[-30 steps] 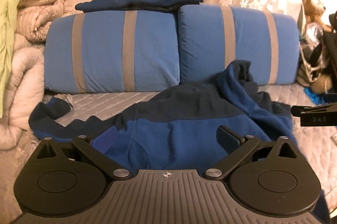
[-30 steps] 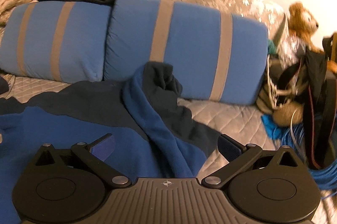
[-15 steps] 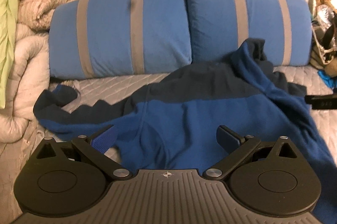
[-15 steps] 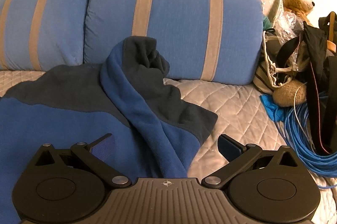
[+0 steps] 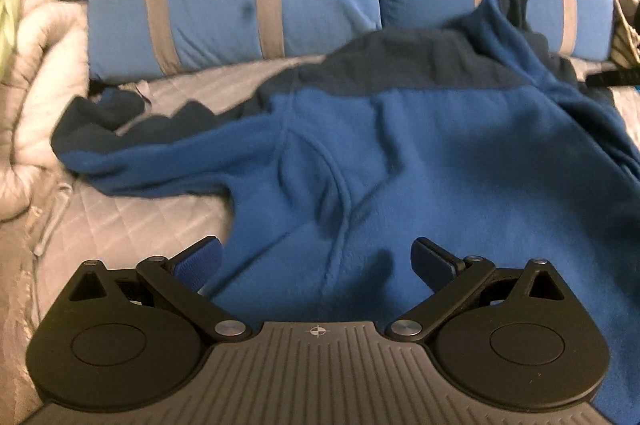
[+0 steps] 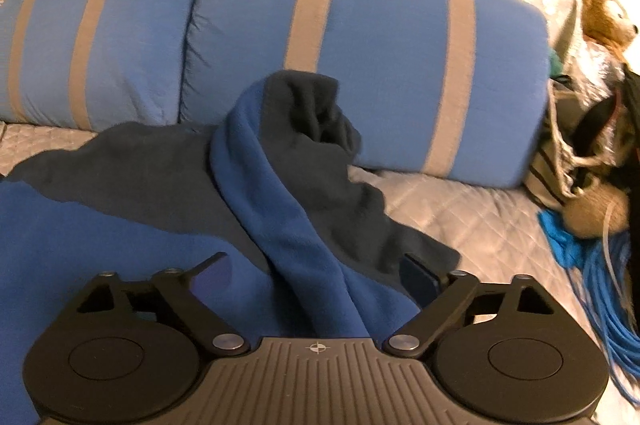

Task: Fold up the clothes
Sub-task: 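Move both grippers over the blue fleece jacket on the bed, then grasp the jacket sleeve with the right gripper and lift it away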

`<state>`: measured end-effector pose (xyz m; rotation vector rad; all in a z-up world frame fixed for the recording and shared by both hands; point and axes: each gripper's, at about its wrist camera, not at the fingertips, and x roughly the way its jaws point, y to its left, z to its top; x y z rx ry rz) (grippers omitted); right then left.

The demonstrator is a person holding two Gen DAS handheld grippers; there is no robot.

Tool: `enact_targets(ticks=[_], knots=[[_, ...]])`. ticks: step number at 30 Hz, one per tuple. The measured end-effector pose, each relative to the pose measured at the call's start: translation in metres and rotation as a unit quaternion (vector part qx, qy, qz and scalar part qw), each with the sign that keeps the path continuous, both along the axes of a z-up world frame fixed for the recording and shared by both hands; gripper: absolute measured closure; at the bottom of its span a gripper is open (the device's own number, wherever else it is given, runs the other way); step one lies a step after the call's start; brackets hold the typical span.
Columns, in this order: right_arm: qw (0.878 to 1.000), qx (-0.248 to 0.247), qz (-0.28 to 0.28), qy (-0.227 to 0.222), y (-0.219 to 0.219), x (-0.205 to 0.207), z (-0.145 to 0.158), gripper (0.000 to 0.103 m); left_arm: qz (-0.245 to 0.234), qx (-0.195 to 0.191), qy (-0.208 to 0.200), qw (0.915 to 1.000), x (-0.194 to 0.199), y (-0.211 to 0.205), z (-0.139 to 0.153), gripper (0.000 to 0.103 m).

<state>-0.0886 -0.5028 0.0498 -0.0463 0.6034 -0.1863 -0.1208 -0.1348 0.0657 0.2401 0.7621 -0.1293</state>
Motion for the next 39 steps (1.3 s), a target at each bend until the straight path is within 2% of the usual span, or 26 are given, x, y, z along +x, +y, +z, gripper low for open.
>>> enact_targets(ticks=[5,9,15,16,17,19,22,25,31,35,37,39], knots=[[1.0,0.004,0.019,-0.019,0.003,0.033,0.0,0.027,0.0,0.003,-0.024,0.9997,-0.007,-0.001,-0.001,0.001],[0.999,0.002,0.037,-0.022,0.008,0.065,-0.003,0.032,-0.002,0.003,-0.021,0.9998,-0.004,-0.001,-0.001,0.001],[0.999,0.008,0.046,-0.011,0.014,0.108,-0.014,0.053,0.004,-0.024,-0.01,0.9997,0.001,0.006,-0.002,0.001],[0.999,0.007,0.051,-0.008,0.015,0.113,-0.016,0.067,0.005,-0.029,-0.009,0.9995,0.002,0.007,-0.003,0.001],[0.998,0.005,0.061,0.002,0.016,0.117,-0.017,0.092,0.006,-0.034,-0.008,0.9994,0.002,0.008,-0.003,0.001],[0.997,0.005,0.072,0.013,0.015,0.118,-0.012,0.095,0.006,-0.037,-0.005,0.9993,0.003,0.009,-0.003,0.001],[0.997,0.006,0.071,-0.018,0.01,0.1,0.013,0.095,0.004,-0.035,-0.004,0.9994,0.003,0.008,-0.004,0.001],[0.996,0.014,0.072,-0.057,-0.001,0.066,0.052,0.096,0.003,-0.032,-0.006,0.9995,0.002,0.008,-0.003,0.001],[0.991,0.032,0.074,-0.11,-0.039,-0.029,0.116,0.096,0.005,-0.031,-0.009,0.9995,0.001,0.009,-0.003,0.001],[0.992,0.038,0.054,-0.107,-0.07,-0.083,0.129,0.096,0.005,-0.026,-0.011,0.9996,0.0,0.007,-0.002,0.001],[0.995,0.02,0.042,-0.091,-0.077,-0.103,0.123,0.096,0.004,-0.024,-0.012,0.9996,0.0,0.007,-0.002,0.001],[0.998,0.011,0.03,-0.056,-0.086,-0.116,0.105,0.096,0.004,-0.022,-0.013,0.9997,0.0,0.007,-0.002,0.001]])
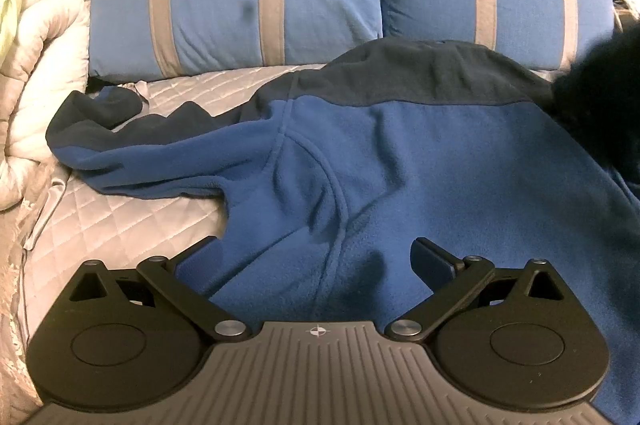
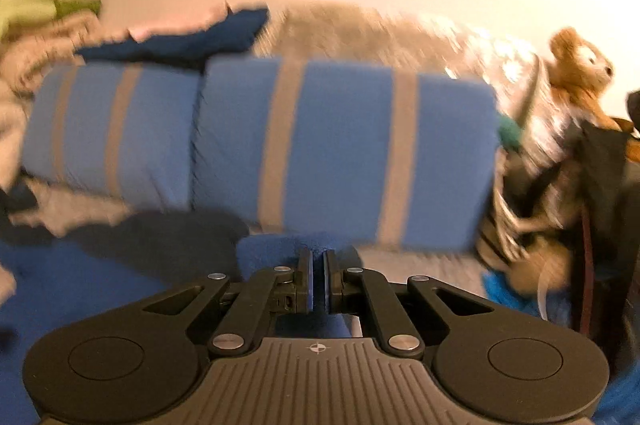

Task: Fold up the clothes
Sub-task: 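Grasp the jacket sleeve with the right gripper and lift it away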

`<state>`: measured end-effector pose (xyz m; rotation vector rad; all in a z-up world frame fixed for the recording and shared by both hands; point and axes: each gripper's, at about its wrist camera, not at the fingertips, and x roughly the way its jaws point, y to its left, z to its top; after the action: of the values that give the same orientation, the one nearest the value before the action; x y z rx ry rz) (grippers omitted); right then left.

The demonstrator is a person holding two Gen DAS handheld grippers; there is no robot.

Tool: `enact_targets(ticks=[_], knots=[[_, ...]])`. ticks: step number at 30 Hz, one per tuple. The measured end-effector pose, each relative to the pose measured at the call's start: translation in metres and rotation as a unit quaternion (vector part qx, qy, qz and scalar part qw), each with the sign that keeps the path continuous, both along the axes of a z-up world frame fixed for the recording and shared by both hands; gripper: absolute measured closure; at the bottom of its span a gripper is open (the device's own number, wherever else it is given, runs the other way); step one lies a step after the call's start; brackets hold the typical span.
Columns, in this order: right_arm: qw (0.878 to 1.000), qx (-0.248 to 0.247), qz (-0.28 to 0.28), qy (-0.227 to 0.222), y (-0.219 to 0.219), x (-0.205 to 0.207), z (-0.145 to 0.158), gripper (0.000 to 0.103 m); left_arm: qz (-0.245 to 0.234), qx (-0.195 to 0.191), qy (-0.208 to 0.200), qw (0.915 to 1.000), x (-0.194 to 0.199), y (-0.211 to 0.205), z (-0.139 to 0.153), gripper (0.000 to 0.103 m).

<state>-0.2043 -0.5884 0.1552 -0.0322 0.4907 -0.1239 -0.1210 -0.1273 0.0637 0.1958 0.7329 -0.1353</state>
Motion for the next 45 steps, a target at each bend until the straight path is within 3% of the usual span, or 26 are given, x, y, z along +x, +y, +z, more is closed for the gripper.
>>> enact_targets(ticks=[4,7,9,12,13,14,19,26,32,33,34,36,38,42,45], knots=[[0.996,-0.023,-0.01,0.086,-0.01,-0.019,-0.041,0.096,0.002,0.003,-0.003,1.0,-0.001,0.0,0.001,0.001],[0.986,-0.05,-0.005,0.16,-0.009,-0.024,-0.07,0.094,0.003,0.007,-0.005,1.0,-0.002,-0.001,0.001,0.001],[0.98,-0.074,-0.014,0.187,-0.009,-0.033,-0.081,0.09,0.003,0.008,-0.006,0.9999,-0.003,-0.001,0.002,0.001],[0.982,-0.11,-0.024,0.154,0.003,-0.045,-0.073,0.064,0.003,0.008,-0.008,0.9999,-0.004,-0.001,0.002,0.001],[0.984,-0.119,-0.017,0.134,0.01,-0.049,-0.067,0.047,0.003,0.008,-0.008,0.9999,-0.004,-0.002,0.002,0.001],[0.985,-0.124,-0.005,0.117,0.017,-0.05,-0.061,0.04,0.003,0.009,-0.008,0.9999,-0.004,-0.002,0.002,0.001],[0.984,-0.141,0.08,0.077,0.058,-0.031,-0.043,0.041,0.0,0.009,-0.008,0.9999,-0.004,0.0,0.002,0.001],[0.961,-0.192,0.143,0.138,0.101,0.068,-0.084,0.064,0.0,0.004,-0.008,1.0,-0.003,0.002,0.002,0.001],[0.941,-0.229,0.102,0.226,0.111,0.137,-0.133,0.071,-0.002,-0.008,-0.006,0.9999,-0.003,0.005,0.002,0.001],[0.937,-0.239,0.09,0.238,0.111,0.143,-0.14,0.075,-0.003,-0.009,-0.006,0.9999,-0.003,0.006,0.002,0.001],[0.933,-0.247,0.079,0.249,0.111,0.149,-0.146,0.087,-0.004,-0.011,-0.005,0.9999,-0.003,0.006,0.002,0.001],[0.932,-0.251,0.067,0.252,0.109,0.156,-0.148,0.092,-0.005,-0.014,-0.005,0.9999,-0.002,0.007,0.002,0.001],[0.939,-0.258,0.07,0.215,0.115,0.156,-0.132,0.094,-0.006,-0.017,-0.005,0.9998,-0.002,0.008,0.002,0.001],[0.96,-0.233,0.128,0.089,0.142,0.128,-0.074,0.094,-0.006,-0.021,-0.004,0.9998,-0.003,0.009,0.002,0.001],[0.952,-0.217,0.215,0.022,0.175,0.09,-0.047,0.094,-0.006,-0.02,-0.005,0.9998,-0.003,0.009,0.002,0.001]])
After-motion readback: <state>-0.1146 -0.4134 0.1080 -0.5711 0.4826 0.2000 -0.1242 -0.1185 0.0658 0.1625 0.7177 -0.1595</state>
